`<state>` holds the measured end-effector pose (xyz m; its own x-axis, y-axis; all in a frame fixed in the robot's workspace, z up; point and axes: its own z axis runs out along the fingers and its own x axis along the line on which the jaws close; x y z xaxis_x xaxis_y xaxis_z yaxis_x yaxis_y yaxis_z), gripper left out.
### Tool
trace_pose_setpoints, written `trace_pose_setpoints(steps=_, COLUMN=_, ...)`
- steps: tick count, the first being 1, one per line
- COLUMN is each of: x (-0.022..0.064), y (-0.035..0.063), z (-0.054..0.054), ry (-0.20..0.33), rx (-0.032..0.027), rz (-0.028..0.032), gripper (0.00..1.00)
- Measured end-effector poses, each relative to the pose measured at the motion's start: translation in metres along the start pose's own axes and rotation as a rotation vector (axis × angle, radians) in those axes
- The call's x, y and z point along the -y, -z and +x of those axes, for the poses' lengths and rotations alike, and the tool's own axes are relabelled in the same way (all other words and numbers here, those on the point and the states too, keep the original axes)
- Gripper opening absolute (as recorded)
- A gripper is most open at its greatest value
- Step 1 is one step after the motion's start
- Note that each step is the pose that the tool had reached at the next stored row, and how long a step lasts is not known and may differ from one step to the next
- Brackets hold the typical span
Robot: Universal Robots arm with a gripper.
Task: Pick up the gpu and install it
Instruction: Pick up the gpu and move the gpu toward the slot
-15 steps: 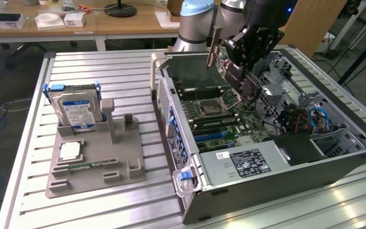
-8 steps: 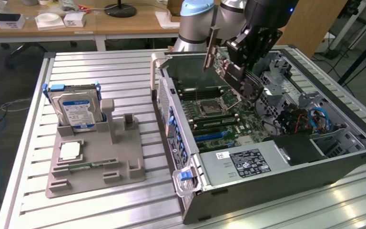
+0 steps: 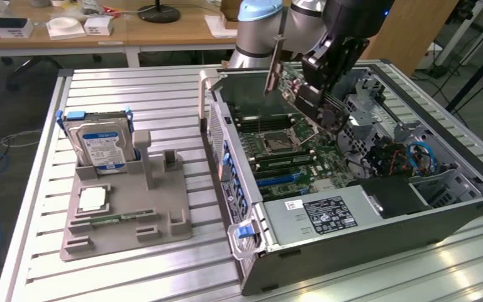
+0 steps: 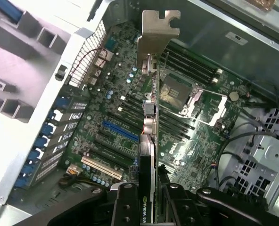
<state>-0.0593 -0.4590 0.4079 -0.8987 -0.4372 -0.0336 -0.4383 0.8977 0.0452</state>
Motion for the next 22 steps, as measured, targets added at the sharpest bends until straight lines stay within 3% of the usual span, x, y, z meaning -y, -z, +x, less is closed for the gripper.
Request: trace_pose_setpoints(steps=22, x=0.0009, y=-0.0027, z=-0.0015, ry=0.321, rx=-0.0144, rz=-0.0109, gripper=0.26)
